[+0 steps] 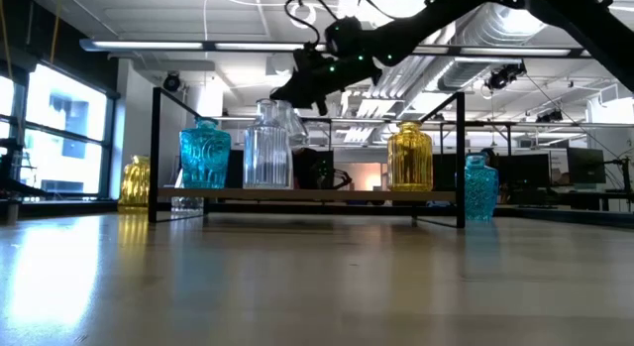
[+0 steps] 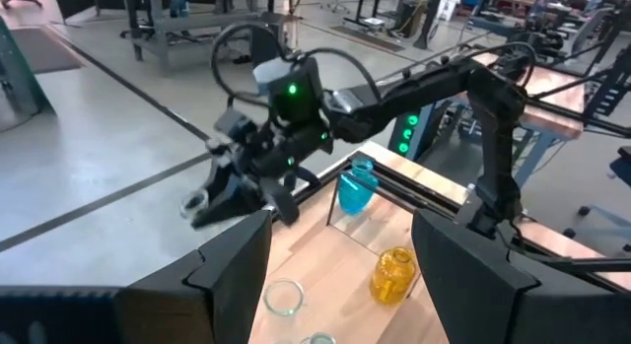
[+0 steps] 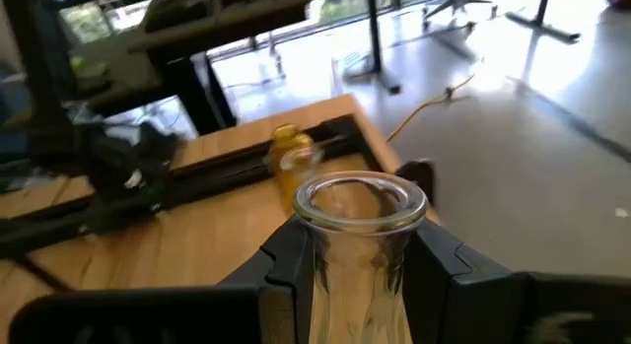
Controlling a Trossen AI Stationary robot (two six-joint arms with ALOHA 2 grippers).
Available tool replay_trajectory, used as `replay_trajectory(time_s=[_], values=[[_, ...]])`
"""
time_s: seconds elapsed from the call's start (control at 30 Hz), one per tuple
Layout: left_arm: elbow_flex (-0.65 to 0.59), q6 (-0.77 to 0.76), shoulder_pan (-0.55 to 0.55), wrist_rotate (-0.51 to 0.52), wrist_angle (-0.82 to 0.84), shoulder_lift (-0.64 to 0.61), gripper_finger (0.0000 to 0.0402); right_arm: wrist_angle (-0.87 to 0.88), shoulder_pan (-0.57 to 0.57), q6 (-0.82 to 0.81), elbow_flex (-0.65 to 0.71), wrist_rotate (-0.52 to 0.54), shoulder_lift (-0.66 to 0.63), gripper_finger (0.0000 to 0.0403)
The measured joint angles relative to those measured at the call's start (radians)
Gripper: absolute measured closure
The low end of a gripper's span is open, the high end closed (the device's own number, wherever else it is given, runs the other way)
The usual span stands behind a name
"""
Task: Sort vases onto shelf
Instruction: Put the transparent vase on the shelf aligned with the other transparent vases
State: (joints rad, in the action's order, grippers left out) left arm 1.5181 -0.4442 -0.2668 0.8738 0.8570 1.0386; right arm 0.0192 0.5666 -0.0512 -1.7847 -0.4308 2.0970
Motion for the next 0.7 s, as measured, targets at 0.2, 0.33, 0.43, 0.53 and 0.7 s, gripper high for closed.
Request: replay_trajectory(time_s=[0.2, 0.33, 0.43, 0.53, 0.7], values=[[0.000, 0.000, 0.000, 0.000, 0.000, 0.000, 0.0165, -0.011, -0.054, 0.001, 0.000, -0.010, 0.036, 0.0322], [0.000, 0.001, 0.000, 0.000, 0.000, 0.000, 0.0165, -0.008, -0.068, 0.004, 0.000, 0.020, 0.053, 0.0322], [0.000, 0.001, 0.000, -0.004, 0.000, 0.000, 0.0165, -0.019, -0.072, 0.003, 0.000, 0.028, 0.063, 0.0322], [0.000, 0.000, 0.000, -0.009, 0.000, 0.000, 0.0165, -0.019, -0.069, 0.005, 0.000, 0.028, 0.076, 0.0322], [0.000, -0.001, 0.000, -0.011, 0.000, 0.000, 0.0165, -0.019, -0.069, -0.001, 0.000, 0.025, 0.108, 0.0322]])
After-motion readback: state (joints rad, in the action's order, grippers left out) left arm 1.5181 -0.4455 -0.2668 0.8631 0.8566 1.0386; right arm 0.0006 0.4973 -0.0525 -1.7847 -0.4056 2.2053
